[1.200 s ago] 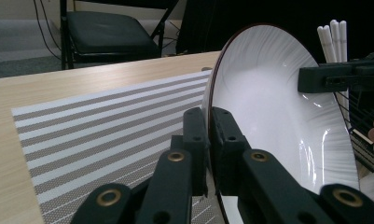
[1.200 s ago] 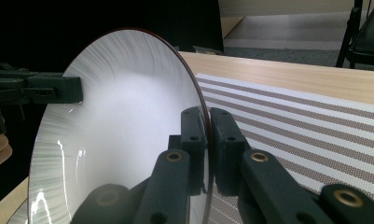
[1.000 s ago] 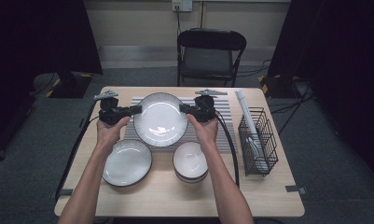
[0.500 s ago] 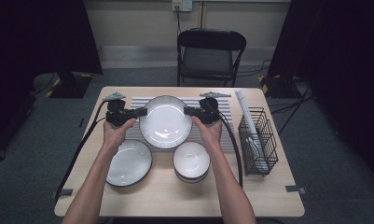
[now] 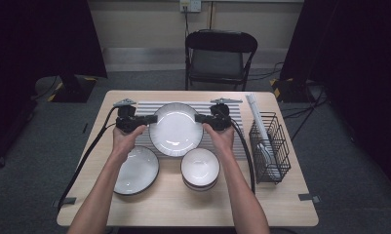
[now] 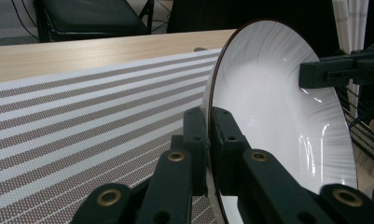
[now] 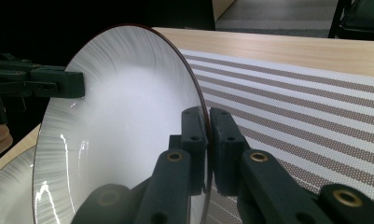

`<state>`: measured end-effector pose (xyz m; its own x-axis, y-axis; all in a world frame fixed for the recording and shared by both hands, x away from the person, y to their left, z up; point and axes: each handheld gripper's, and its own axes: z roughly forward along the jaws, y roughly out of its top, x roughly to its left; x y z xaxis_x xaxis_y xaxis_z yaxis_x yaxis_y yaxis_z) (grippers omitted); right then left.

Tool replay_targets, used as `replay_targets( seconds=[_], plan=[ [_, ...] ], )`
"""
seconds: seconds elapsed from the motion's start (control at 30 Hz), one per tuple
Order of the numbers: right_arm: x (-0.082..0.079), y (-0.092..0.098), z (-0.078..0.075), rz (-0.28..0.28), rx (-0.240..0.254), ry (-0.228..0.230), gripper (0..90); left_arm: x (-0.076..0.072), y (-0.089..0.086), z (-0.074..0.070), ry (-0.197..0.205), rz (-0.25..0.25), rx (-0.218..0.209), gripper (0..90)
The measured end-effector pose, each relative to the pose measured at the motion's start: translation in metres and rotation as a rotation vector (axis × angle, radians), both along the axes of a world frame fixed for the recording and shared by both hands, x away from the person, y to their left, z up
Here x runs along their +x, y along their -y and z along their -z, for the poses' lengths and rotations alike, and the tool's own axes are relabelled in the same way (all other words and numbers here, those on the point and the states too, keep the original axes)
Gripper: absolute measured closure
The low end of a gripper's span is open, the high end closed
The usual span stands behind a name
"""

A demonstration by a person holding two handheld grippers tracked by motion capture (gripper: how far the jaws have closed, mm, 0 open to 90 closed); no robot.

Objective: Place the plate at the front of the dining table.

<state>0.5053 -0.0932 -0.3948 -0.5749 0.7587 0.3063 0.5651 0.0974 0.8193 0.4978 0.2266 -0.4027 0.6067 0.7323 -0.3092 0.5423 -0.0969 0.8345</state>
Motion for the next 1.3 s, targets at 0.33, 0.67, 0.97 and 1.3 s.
replay_targets(
  seconds=[0.33,0.67,0.97,1.3],
  plan=[
    [0.003,0.007,0.017,-0.012,0.006,-0.028,85.8,0.002,0.004,0.016,-0.029,0.004,0.011,85.6],
    [0.008,0.001,0.03,-0.04,0.003,-0.054,86.5,0.006,-0.003,0.034,-0.064,-0.008,0.01,85.3],
    [0.012,-0.001,0.04,-0.054,0.001,-0.077,86.4,0.009,-0.003,0.048,-0.088,-0.013,0.022,85.4],
    [0.013,0.002,0.05,-0.051,-0.004,-0.079,86.1,0.011,-0.001,0.066,-0.116,-0.005,0.021,85.2]
  ],
)
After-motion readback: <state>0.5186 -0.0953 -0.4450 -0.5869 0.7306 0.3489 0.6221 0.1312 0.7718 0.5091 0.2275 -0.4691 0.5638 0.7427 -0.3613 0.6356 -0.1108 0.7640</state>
